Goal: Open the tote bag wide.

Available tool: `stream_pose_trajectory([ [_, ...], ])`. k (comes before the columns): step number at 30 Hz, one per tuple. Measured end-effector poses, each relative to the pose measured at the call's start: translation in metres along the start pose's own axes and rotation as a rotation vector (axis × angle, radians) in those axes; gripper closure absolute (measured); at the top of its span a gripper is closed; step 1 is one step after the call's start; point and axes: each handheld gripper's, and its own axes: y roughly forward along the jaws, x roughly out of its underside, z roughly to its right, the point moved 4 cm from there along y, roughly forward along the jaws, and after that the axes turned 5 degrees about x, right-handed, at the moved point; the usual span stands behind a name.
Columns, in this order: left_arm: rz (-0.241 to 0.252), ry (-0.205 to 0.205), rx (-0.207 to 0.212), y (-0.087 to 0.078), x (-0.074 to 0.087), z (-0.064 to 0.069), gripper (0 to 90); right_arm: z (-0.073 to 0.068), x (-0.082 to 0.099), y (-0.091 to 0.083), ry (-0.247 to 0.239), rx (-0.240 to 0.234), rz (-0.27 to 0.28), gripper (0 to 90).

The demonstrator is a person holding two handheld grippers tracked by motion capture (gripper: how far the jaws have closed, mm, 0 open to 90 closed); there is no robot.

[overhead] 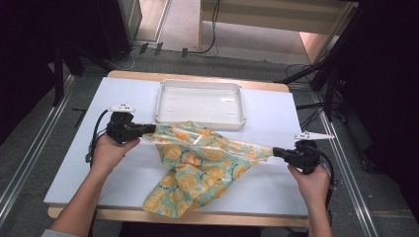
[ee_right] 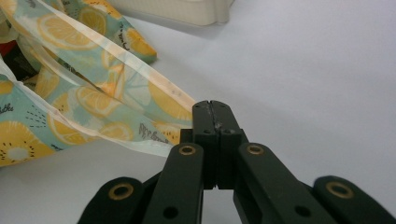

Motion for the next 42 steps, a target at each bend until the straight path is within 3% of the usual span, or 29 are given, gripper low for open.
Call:
stream_pose_trajectory([
  [2, -0.012, -0.021, 0.038, 0.003, 0.000, 0.001, 90.0, -0.001, 0.001, 0.002, -0.006, 0.009, -0.008, 90.0],
  [4, -0.021, 0.006, 0.055, 0.005, 0.001, 0.004, 90.0, -0.004, 0.002, 0.005, -0.008, -0.010, -0.011, 89.6],
  [6, -0.015, 0.006, 0.078, 0.003, 0.000, 0.008, 89.1, -0.005, 0.001, 0.005, -0.012, -0.016, -0.009, 87.2],
  [9, 0.010, 0.012, 0.098, -0.002, -0.002, 0.012, 79.7, -0.011, -0.002, 0.001, -0.038, -0.024, 0.007, 78.8],
  [11, 0.002, 0.006, 0.136, -0.003, -0.002, 0.012, 69.3, -0.015, -0.005, -0.002, -0.049, -0.023, 0.021, 73.1],
  [15, 0.005, 0.019, 0.119, -0.006, -0.002, 0.015, 56.4, -0.022, -0.011, -0.008, -0.073, -0.030, 0.032, 69.2],
  [20, 0.019, 0.042, 0.114, -0.012, -0.004, 0.021, 53.0, -0.031, -0.021, -0.018, -0.091, -0.041, 0.054, 62.6],
  [24, 0.021, 0.056, 0.115, -0.011, -0.005, 0.027, 52.9, -0.045, -0.031, -0.022, -0.123, -0.057, 0.072, 62.7],
  [29, 0.002, 0.068, 0.129, -0.009, -0.005, 0.034, 53.0, -0.066, -0.041, -0.011, -0.158, -0.096, 0.067, 65.4],
  [32, -0.016, 0.065, 0.119, -0.008, -0.004, 0.035, 53.0, -0.070, -0.044, -0.007, -0.162, -0.105, 0.062, 65.9],
  [38, -0.033, 0.099, 0.117, -0.011, -0.008, 0.044, 52.4, -0.080, -0.052, 0.002, -0.176, -0.139, 0.052, 66.5],
  [42, -0.040, 0.107, 0.130, -0.014, -0.011, 0.054, 51.5, -0.092, -0.058, 0.009, -0.210, -0.160, 0.044, 66.5],
])
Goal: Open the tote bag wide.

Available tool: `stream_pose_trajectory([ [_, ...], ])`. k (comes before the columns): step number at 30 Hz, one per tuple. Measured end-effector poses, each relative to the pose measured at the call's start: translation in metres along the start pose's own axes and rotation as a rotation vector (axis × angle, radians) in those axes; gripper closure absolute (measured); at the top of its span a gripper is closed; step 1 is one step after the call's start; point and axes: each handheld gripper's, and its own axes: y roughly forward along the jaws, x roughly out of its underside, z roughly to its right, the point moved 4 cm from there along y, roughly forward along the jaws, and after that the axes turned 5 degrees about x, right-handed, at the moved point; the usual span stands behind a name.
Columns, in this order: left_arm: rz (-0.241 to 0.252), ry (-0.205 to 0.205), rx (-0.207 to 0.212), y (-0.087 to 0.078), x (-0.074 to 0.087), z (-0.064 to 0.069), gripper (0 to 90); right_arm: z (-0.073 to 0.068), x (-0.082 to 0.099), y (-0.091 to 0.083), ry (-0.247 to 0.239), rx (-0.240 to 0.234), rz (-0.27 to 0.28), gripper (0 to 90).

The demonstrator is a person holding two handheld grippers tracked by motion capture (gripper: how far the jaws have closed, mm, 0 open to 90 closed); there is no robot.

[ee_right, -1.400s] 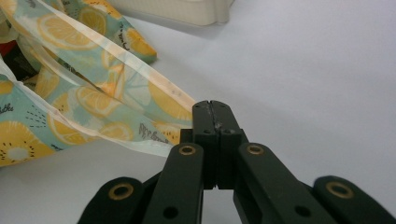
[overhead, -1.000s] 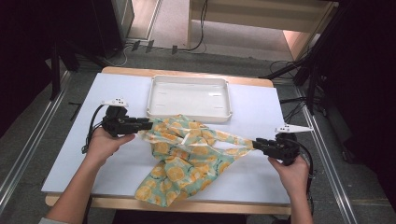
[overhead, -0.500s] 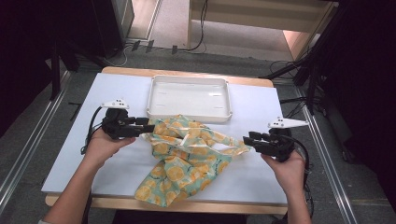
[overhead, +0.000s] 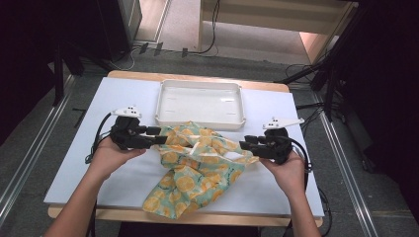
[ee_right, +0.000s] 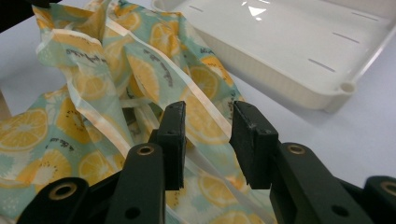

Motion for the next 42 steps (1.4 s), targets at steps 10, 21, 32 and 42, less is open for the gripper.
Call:
stream_pose_trajectory([
  [10, -0.037, 0.072, 0.025, 0.003, -0.016, 0.033, 46.1, -0.021, -0.022, 0.018, -0.055, -0.048, -0.010, 66.1],
  [21, -0.075, 0.096, 0.095, 0.034, -0.024, 0.052, 42.0, -0.034, -0.041, 0.032, -0.088, -0.088, -0.014, 63.0],
  [32, -0.124, 0.124, 0.104, 0.060, -0.012, 0.063, 50.1, -0.039, -0.041, 0.044, -0.105, -0.111, -0.018, 52.4],
  [42, -0.133, 0.173, 0.096, 0.057, 0.002, 0.068, 88.6, -0.051, -0.035, 0.061, -0.131, -0.128, -0.051, 50.9],
])
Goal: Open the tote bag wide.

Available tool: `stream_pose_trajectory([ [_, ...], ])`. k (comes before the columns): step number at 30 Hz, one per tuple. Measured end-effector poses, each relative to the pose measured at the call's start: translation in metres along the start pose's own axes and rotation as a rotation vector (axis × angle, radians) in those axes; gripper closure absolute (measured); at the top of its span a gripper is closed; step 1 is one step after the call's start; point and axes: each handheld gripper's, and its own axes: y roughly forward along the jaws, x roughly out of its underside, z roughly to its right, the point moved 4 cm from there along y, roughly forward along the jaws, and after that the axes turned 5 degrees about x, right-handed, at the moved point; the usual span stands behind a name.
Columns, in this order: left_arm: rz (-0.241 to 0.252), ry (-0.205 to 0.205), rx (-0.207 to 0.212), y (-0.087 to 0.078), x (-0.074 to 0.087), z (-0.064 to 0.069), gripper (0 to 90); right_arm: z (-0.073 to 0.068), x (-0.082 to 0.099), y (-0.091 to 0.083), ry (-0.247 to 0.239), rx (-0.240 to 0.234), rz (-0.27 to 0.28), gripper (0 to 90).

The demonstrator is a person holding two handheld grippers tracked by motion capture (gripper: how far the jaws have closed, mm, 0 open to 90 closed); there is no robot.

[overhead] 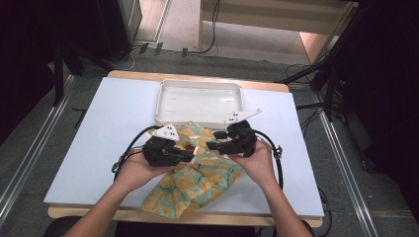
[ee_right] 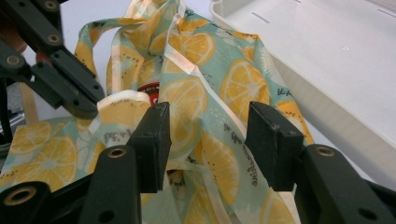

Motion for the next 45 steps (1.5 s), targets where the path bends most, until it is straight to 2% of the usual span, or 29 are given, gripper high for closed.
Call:
stream_pose_trajectory([
  [3, -0.001, -0.003, 0.011, -0.002, 0.001, 0.002, 90.0, -0.003, 0.002, 0.003, 0.003, -0.007, -0.013, 51.2],
  [6, -0.003, -0.013, 0.024, -0.001, 0.004, 0.003, 90.0, -0.004, 0.003, 0.006, -0.005, -0.008, -0.016, 56.3],
  [10, -0.002, -0.024, 0.043, -0.003, 0.010, 0.004, 90.0, -0.005, 0.005, 0.007, -0.014, -0.008, -0.035, 79.8],
  [15, -0.003, -0.042, 0.057, -0.008, 0.022, 0.010, 90.0, -0.001, 0.002, 0.004, -0.014, 0.015, -0.017, 88.8],
  [19, -0.003, -0.056, 0.059, -0.011, 0.033, 0.014, 90.0, 0.009, 0.000, 0.000, 0.016, 0.027, 0.002, 89.5],
  [24, -0.008, -0.064, 0.060, -0.013, 0.046, 0.020, 90.0, 0.023, -0.004, 0.003, 0.034, 0.051, -0.004, 89.5],
  [26, -0.006, -0.072, 0.064, -0.015, 0.050, 0.021, 90.0, 0.029, -0.006, 0.004, 0.047, 0.061, 0.010, 89.5],
  [33, -0.019, -0.110, 0.058, -0.023, 0.072, 0.021, 90.0, 0.051, -0.010, 0.009, 0.082, 0.098, -0.007, 89.5],
  [36, -0.018, -0.123, 0.034, -0.029, 0.078, 0.019, 90.0, 0.061, -0.010, 0.011, 0.101, 0.111, -0.001, 89.6],
  [38, -0.017, -0.127, 0.027, -0.033, 0.083, 0.017, 90.0, 0.069, -0.009, 0.011, 0.135, 0.106, 0.003, 89.7],
  [41, -0.026, -0.141, 0.014, -0.038, 0.090, 0.014, 90.0, 0.081, -0.004, 0.012, 0.165, 0.126, -0.002, 89.6],
  [45, -0.027, -0.140, -0.008, -0.043, 0.095, 0.011, 90.0, 0.094, 0.002, 0.010, 0.188, 0.153, -0.014, 89.6],
])
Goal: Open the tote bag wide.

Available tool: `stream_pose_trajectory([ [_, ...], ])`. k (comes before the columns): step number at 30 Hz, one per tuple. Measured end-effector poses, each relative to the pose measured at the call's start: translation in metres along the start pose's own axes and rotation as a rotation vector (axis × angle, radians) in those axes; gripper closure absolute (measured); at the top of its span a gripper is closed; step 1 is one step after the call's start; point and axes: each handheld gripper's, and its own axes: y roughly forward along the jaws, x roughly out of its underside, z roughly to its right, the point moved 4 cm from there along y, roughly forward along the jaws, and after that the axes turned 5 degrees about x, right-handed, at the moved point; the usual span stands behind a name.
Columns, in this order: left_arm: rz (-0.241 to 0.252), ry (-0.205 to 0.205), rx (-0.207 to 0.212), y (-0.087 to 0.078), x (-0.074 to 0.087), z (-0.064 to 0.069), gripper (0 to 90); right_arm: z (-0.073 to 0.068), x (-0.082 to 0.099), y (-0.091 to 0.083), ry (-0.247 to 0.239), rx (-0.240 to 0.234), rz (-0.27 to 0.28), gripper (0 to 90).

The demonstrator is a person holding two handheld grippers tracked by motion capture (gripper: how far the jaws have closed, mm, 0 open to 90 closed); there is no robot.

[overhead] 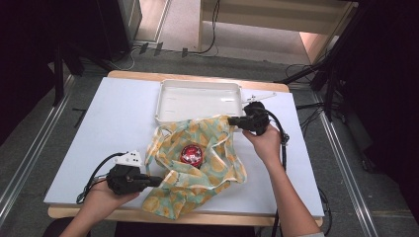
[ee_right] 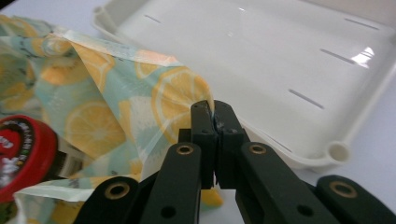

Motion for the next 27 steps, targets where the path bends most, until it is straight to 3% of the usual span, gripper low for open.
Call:
stream_pose_trajectory([
  [8, 0.021, -0.039, -0.032, -0.008, 0.004, -0.014, 90.0, 0.024, 0.005, -0.010, 0.026, 0.064, 0.001, 89.7],
  [12, 0.030, -0.068, -0.066, -0.013, 0.006, -0.022, 90.0, 0.029, 0.009, -0.013, 0.038, 0.064, -0.004, 89.7],
  [14, 0.040, -0.082, -0.075, -0.014, 0.008, -0.027, 90.0, 0.027, 0.011, -0.014, 0.032, 0.058, -0.008, 89.7],
  [16, 0.056, -0.070, -0.075, -0.015, 0.007, -0.027, 89.7, 0.023, 0.012, -0.015, 0.027, 0.049, -0.008, 89.6],
  [18, 0.070, -0.061, -0.049, -0.015, 0.005, -0.024, 87.7, 0.019, 0.013, -0.016, 0.009, 0.040, -0.003, 89.2],
  [22, 0.084, -0.042, -0.033, -0.017, 0.004, -0.019, 80.4, 0.014, 0.012, -0.018, -0.008, 0.038, -0.002, 81.0],
  [27, 0.140, -0.030, -0.023, -0.025, -0.002, -0.013, 68.4, 0.009, 0.010, -0.031, -0.019, 0.033, 0.027, 73.0],
])
